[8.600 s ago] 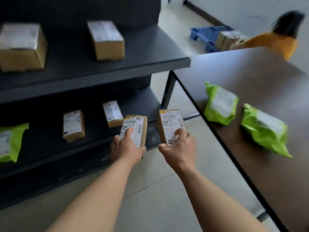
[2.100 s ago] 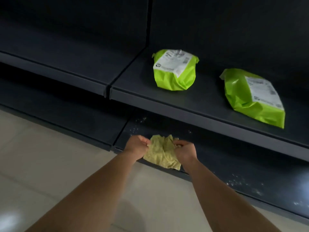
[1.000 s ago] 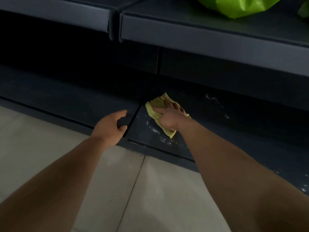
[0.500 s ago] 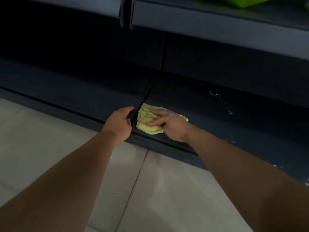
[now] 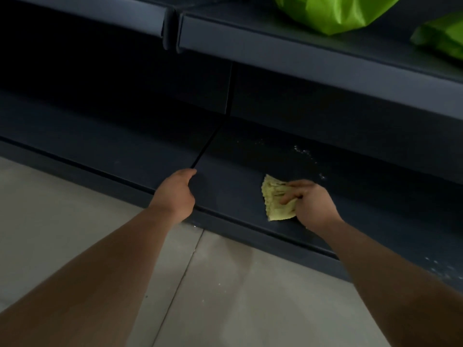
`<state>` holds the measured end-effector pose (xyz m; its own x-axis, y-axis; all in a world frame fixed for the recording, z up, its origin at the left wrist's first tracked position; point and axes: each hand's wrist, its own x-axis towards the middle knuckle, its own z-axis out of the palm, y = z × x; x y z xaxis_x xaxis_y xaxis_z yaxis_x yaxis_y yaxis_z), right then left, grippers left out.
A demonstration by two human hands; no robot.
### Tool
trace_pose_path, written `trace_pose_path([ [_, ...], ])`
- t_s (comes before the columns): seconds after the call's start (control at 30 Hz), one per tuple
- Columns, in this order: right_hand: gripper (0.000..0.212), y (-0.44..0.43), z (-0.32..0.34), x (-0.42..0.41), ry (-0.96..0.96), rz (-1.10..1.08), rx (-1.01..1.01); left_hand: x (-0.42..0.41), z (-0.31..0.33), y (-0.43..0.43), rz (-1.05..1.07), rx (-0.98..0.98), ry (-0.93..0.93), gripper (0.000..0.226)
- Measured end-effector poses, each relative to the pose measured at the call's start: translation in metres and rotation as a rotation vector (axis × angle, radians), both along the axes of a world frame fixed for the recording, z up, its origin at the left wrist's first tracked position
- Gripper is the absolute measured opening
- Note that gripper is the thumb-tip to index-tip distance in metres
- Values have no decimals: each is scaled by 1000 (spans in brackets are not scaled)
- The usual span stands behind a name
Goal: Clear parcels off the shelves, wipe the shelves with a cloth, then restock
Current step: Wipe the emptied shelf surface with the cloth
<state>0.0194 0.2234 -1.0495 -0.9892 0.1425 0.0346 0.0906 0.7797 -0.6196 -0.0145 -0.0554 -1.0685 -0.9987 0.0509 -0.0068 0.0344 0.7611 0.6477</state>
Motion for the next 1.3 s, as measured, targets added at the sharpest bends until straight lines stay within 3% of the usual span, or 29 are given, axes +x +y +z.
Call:
trace_pose_path([
  [0.13, 29, -32, -10, -2, 10, 163, 76, -10, 7, 3, 21, -8, -4, 55],
  [0.3, 39, -54, -14, -22, -34, 354, 252, -16, 7, -8, 23, -58, 14, 49],
  [0.57, 47, -93, -7, -80, -239, 376, 401, -28, 8, -27, -15, -68, 0, 48],
  [0.73, 57, -126, -3, -108, -277, 428, 422, -36, 7, -36, -1, 13, 9, 44],
  [0.9, 60, -131, -9, -94, -98, 540, 264, -39, 6, -36, -2, 23, 22, 42],
  [1.1, 60, -96, -12, -63, -2, 446, 156, -35, 2, -24, -39, -46, 34, 44],
  [1.2, 56, -73, -10, -59, -47, 278, 247, -33, 1, -14, -46, -57, 26, 44],
  [1.3, 50, -56, -13, -57, -76, 159, 466, -36, 2, -5, -71, -62, 27, 47],
])
